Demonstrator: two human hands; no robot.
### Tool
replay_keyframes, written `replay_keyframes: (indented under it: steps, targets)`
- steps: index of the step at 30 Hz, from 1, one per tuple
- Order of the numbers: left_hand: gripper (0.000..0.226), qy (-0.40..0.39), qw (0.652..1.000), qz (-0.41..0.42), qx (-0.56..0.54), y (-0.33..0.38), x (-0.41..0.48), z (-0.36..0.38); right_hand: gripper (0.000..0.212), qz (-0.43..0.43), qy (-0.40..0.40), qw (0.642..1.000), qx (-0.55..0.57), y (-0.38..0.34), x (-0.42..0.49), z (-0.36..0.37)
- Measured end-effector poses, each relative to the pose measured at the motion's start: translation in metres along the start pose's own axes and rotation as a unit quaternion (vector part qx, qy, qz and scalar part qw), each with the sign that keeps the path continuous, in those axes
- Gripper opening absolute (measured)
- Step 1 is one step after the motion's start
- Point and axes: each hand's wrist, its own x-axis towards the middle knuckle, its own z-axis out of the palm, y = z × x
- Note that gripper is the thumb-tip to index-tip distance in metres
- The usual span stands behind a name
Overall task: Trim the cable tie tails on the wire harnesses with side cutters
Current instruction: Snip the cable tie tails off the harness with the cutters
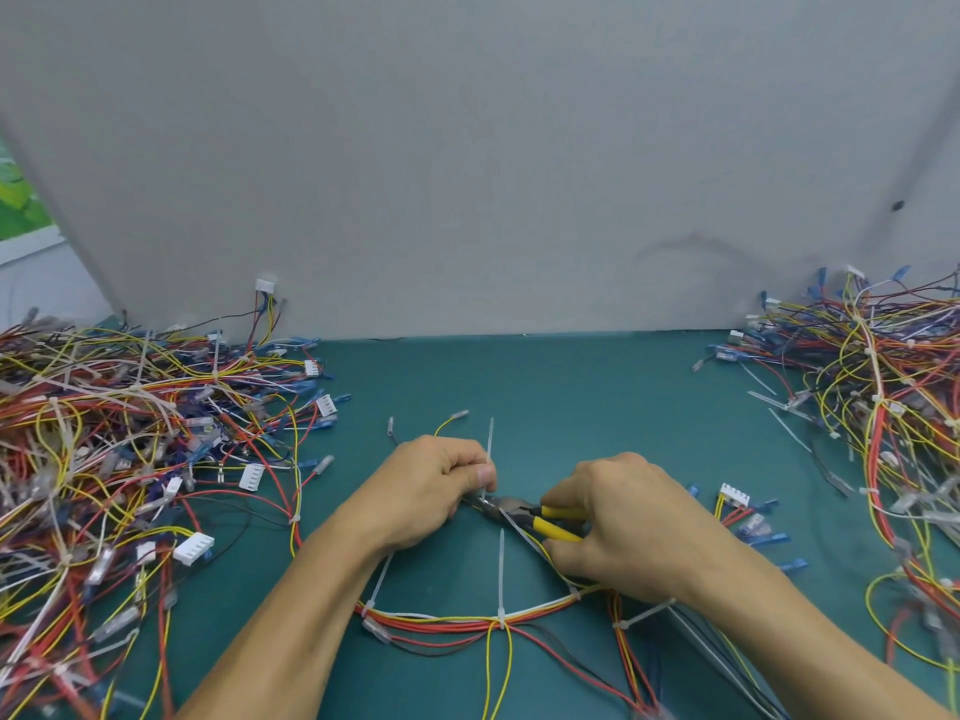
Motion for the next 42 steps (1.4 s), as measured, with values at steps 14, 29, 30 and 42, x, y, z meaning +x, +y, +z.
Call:
replay_keyframes:
  steps: [14, 29, 30, 42]
  targets:
    - [0.023, 0.025, 1.0, 0.008, 0.0, 0.002, -0.002, 0.002, 0.033, -0.011, 0.009, 0.999, -0.032, 0.0, 0.0, 0.003]
    - [0.025, 0.13, 0.979, 0.004, -0.157, 0.003, 0.0, 0.015, 0.029, -0.005, 0.031, 0.999, -0.028, 0.001, -0.001, 0.006]
    - [0.025, 0.155, 0.969, -0.005, -0.19, 0.002, 0.001, 0.014, 0.028, 0.009, 0.034, 0.999, -0.014, 0.004, 0.0, 0.003]
    - [0.02, 0.146, 0.922, 0.008, -0.359, 0.069, -0.02, 0.004, 0.031, 0.125, 0.07, 0.989, 0.029, 0.055, -0.038, -0.055]
